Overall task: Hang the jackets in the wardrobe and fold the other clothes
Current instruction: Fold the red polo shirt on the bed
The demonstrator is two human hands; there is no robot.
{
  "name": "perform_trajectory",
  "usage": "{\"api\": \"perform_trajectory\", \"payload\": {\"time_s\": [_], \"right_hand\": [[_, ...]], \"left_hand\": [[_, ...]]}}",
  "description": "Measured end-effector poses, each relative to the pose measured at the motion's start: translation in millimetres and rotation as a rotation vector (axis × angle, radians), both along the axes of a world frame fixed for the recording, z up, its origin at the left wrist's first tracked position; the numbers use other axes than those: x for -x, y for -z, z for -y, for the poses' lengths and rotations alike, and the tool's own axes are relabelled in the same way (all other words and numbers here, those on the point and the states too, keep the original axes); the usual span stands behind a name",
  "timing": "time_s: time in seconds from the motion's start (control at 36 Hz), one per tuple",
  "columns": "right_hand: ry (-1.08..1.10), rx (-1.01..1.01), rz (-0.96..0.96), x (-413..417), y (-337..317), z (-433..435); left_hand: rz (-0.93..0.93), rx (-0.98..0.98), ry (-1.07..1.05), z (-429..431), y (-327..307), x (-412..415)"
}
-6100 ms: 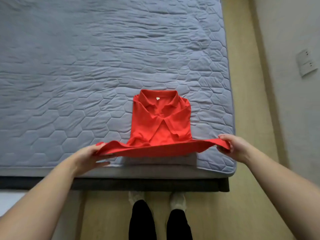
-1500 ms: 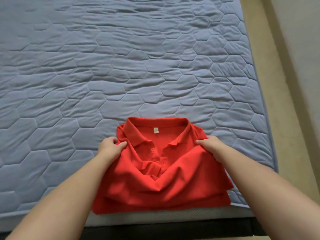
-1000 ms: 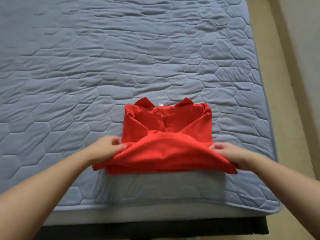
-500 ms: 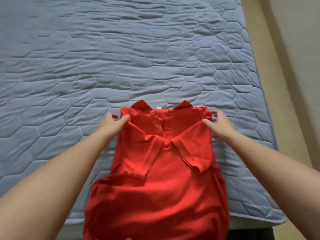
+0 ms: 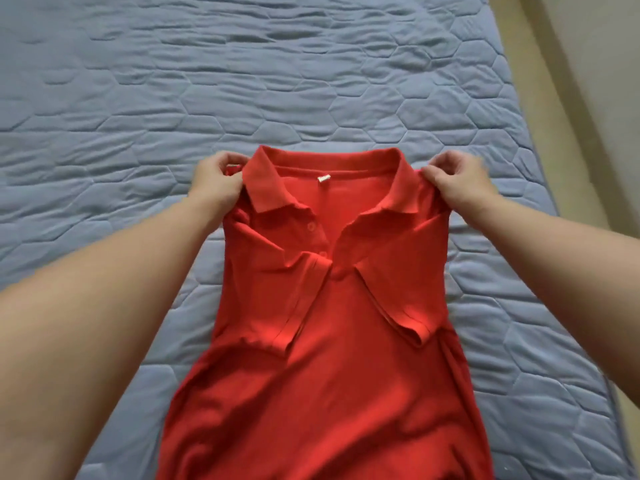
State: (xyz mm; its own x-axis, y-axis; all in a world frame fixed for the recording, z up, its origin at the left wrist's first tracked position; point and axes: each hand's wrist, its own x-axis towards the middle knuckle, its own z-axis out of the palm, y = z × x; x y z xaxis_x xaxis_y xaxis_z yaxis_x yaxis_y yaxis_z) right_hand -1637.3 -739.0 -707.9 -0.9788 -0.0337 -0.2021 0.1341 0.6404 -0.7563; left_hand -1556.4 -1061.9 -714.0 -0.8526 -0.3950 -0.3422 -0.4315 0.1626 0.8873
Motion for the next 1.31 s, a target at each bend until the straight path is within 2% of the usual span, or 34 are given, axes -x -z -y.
{"api": "perform_trajectory", "payload": {"time_s": [0.11, 0.17, 0.22, 0.28, 0.31, 0.36, 0.39, 0.47, 0.53, 0.61, 0.69, 0.78, 0.89, 0.94, 1.03, 1.11, 1.22, 1.31], "right_hand": [[0.079, 0.009, 0.242, -10, 19, 7], [0.127, -0.028, 0.299, -32, 33, -1], [0.144, -0.046, 0.315, -57, 41, -10], [0.119, -0.115, 0.279, -77, 44, -16], [0.078, -0.216, 0.222, -86, 43, -16], [-0.044, -0.435, 0.037, -102, 37, -8], [-0.111, -0.478, -0.053, -109, 32, 1], [-0.301, -0.404, -0.131, -120, 18, 42], [-0.417, -0.349, -0.068, -120, 14, 76], [-0.548, -0.255, 0.124, -120, 17, 130], [-0.520, -0.279, 0.289, -119, 24, 174], [-0.441, -0.390, 0.317, -113, 31, 198], [-0.419, -0.112, 0.220, -106, 36, 226], [-0.415, -0.044, 0.160, -107, 37, 242], [-0.494, -0.142, 0.198, -114, 43, 255], [-0.489, -0.242, 0.252, -126, 44, 258], [-0.410, -0.415, 0.067, -158, 30, 248], [-0.403, -0.407, -0.018, -189, 18, 218]], "left_hand": [[0.337, -0.112, -0.018, 3, 5, 0], [0.444, -0.221, -0.010, 4, 14, -24], [0.489, -0.252, 0.046, 8, 25, -54], [0.514, -0.274, 0.112, 9, 32, -85], [0.530, -0.284, 0.139, 9, 35, -100], [0.577, -0.318, 0.176, 10, 39, -128], [0.594, -0.330, 0.201, 10, 40, -140], [0.609, -0.313, 0.315, 9, 38, -168], [0.628, -0.328, 0.347, 10, 36, -179], [0.660, -0.304, 0.423, 14, 36, -203], [0.641, -0.216, 0.467, 16, 42, -237], [0.574, -0.146, 0.409, 19, 50, -263], [0.524, -0.181, 0.330, 31, 52, -289], [0.549, -0.233, 0.283, 35, 51, -308], [0.665, -0.353, 0.346, 32, 47, -343], [0.725, -0.377, 0.411, 27, 44, -374], [0.740, -0.330, 0.413, 34, 34, -394], [0.703, -0.221, 0.490, 33, 25, -403]]}}
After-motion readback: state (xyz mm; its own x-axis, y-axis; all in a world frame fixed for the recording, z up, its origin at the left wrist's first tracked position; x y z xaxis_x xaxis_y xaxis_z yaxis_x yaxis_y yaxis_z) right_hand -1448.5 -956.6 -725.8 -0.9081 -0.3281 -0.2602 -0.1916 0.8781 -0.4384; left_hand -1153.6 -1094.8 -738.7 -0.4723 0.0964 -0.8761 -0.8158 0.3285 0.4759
